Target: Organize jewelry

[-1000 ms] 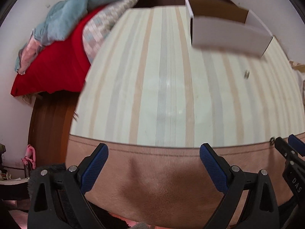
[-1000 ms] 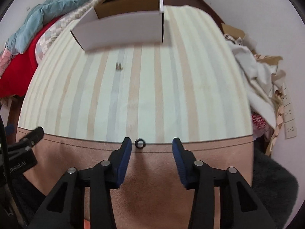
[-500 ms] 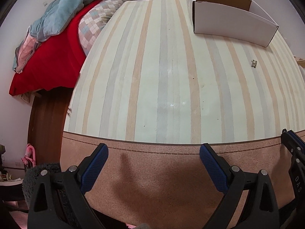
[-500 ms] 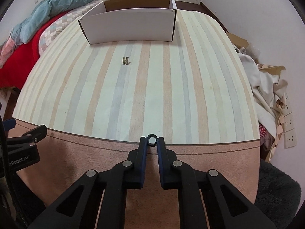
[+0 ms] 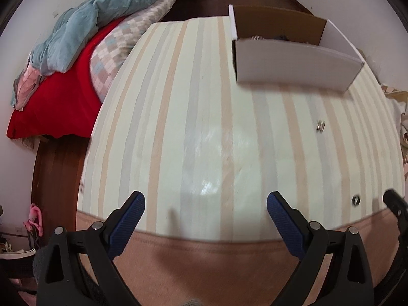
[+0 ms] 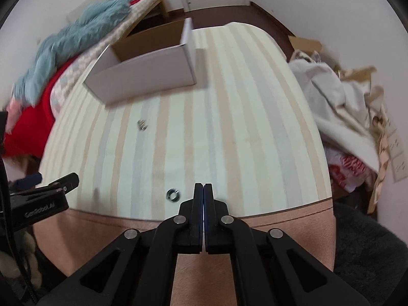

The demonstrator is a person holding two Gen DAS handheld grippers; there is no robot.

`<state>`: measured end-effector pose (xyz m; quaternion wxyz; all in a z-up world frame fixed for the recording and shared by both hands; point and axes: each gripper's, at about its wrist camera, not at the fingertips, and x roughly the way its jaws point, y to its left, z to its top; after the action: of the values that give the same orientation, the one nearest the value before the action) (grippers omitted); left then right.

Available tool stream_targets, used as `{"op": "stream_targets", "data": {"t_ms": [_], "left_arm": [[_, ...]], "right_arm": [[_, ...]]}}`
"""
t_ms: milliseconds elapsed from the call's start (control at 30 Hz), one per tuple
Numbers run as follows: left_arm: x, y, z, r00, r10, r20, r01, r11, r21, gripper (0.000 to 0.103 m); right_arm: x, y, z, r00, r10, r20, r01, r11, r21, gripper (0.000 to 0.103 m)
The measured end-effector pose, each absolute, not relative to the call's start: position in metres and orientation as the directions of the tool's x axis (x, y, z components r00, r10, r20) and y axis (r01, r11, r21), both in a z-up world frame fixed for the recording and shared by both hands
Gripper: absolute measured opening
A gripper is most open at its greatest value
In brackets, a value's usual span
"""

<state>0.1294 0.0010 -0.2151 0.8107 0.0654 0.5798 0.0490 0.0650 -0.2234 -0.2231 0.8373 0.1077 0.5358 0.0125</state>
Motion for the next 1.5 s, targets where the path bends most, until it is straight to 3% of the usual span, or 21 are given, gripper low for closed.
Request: {"op": "stream_targets", "data": {"t_ms": [133,200,267,367,500,533,567,1000,1333,1367,1467,1500], "left_arm": [[0.14,0.002,-0.213,0.333,0.156,-0.93,-0.021,0.987,0.158,0.098],[0.141,0.006,-0.214,0.33,0.162,-0.93,-0.032,0.986,0.161,0.098],[0.141,0.013,-0.216,0.325,0.172,-0.93,-0.044,0.985,0.167,0.098],[0.138,0.025,-0.218,0.314,0.188,-0.931,-0.063,0.982,0.177,0.098],[0.134,0.037,-0.222,0.301,0.205,-0.931,-0.081,0.979,0.189,0.098],[0.134,0.039,-0.222,0.298,0.206,-0.932,-0.083,0.978,0.189,0.098],[0.134,0.039,-0.223,0.296,0.205,-0.933,-0.084,0.978,0.189,0.098],[0.143,0.028,-0.22,0.308,0.175,-0.935,-0.066,0.984,0.163,0.098],[0.182,-0.053,-0.224,0.341,-0.009,-0.94,0.107,0.994,0.029,0.097],[0.187,-0.062,-0.226,0.339,-0.024,-0.94,0.125,0.992,0.02,0.095],[0.196,-0.083,-0.233,0.33,-0.043,-0.943,0.167,0.986,0.014,0.074],[0.199,-0.089,-0.236,0.323,-0.056,-0.945,0.178,0.984,0.002,0.061]], "right_arm": [[0.073,-0.229,-0.231,0.371,0.274,-0.887,0.086,0.941,0.327,0.002],[0.077,-0.218,-0.233,0.365,0.279,-0.889,0.05,0.947,0.318,0.007],[0.078,-0.202,-0.235,0.369,0.249,-0.896,0.015,0.962,0.273,0.019],[0.082,-0.182,-0.243,0.352,0.182,-0.918,-0.019,0.982,0.187,0.02],[0.079,-0.16,-0.245,0.385,0.084,-0.919,-0.069,0.996,0.062,0.02],[0.077,-0.156,-0.245,0.393,0.064,-0.917,-0.076,0.996,0.037,0.016],[0.077,-0.155,-0.245,0.4,0.055,-0.915,-0.081,0.996,0.024,0.004],[0.081,-0.221,-0.219,0.449,0.23,-0.863,0.086,0.951,0.298,0.004],[0.112,-0.251,-0.215,0.485,0.156,-0.86,0.15,0.954,0.258,0.004],[0.115,-0.255,-0.215,0.486,0.153,-0.86,0.154,0.954,0.256,0.004],[0.124,-0.264,-0.217,0.49,0.141,-0.86,0.167,0.954,0.251,0.004],[0.127,-0.266,-0.217,0.492,0.138,-0.86,0.171,0.953,0.251,0.004]]}}
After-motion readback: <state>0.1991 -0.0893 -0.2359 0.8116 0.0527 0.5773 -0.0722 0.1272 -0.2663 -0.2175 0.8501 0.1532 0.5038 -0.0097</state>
